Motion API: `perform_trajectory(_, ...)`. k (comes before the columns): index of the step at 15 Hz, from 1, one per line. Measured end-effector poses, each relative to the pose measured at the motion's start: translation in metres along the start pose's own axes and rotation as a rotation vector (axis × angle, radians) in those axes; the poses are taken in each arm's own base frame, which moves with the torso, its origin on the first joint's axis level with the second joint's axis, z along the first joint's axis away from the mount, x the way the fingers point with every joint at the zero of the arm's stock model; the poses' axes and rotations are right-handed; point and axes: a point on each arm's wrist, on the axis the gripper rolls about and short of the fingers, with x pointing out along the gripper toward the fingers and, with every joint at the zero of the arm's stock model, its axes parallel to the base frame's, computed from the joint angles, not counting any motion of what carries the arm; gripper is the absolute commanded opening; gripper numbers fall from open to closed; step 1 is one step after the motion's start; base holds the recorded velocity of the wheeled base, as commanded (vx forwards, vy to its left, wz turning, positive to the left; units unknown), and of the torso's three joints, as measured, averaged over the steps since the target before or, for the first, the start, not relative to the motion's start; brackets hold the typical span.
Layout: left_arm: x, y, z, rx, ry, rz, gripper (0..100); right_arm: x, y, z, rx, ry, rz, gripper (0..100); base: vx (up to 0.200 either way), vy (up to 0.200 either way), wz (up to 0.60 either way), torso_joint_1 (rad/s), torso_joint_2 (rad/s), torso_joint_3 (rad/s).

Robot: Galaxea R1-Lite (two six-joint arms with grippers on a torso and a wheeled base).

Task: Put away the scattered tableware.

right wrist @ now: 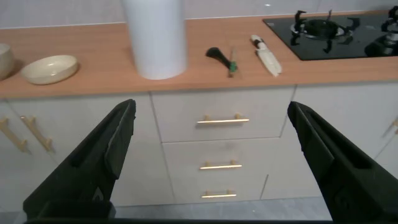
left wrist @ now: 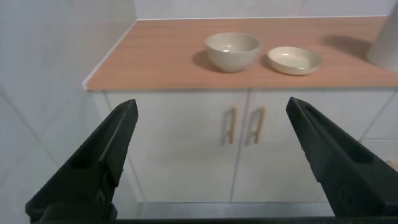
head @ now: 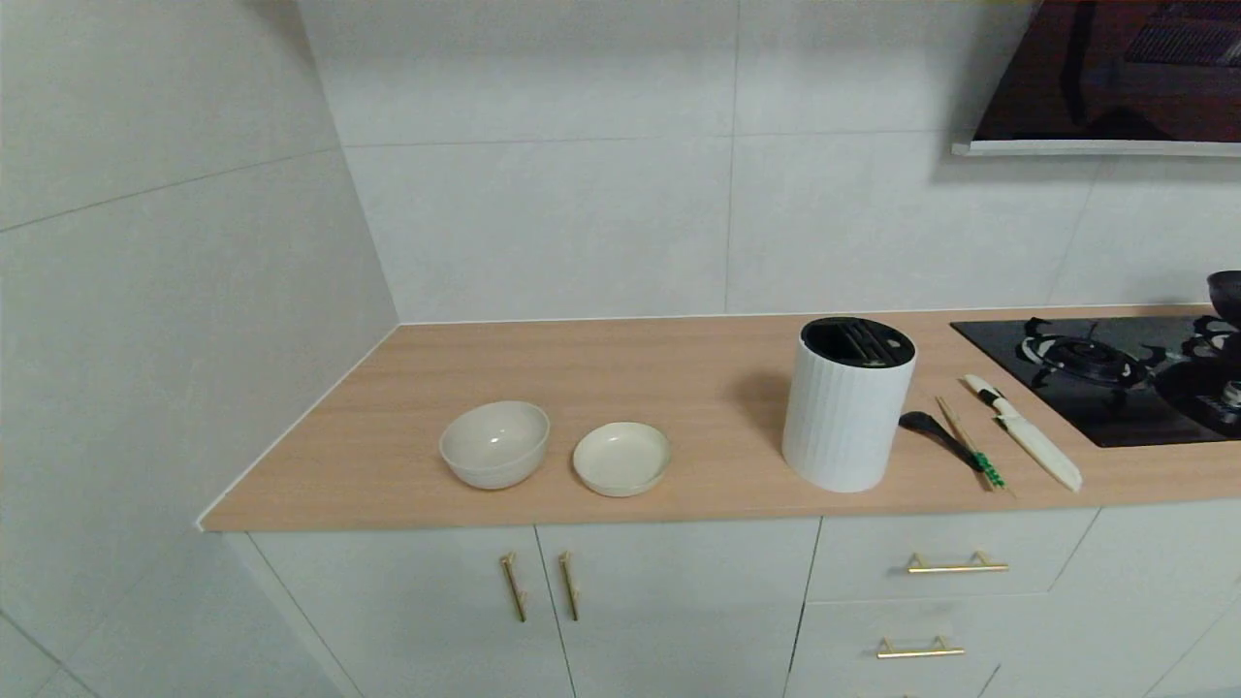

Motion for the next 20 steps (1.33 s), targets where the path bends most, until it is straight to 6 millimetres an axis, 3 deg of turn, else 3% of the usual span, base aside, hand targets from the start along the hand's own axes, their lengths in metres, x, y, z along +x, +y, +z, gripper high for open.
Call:
perform_trajectory(11, 0.0000, 0.0000, 0.0000, 0.000, 0.000, 0.000, 100, 0.0000, 0.0000, 0.0000, 0.000, 0.000, 0.000, 100, 0.000, 0.200, 0.00, 0.004, 0.00, 0.001)
perform_trajectory(20, 0.0000, 0.0000, 0.0000, 0.000, 0.000, 0.000, 100, 0.0000, 0.0000, 0.0000, 0.000, 0.000, 0.000, 100, 0.000, 0.000, 0.00, 0.000, 0.00, 0.000)
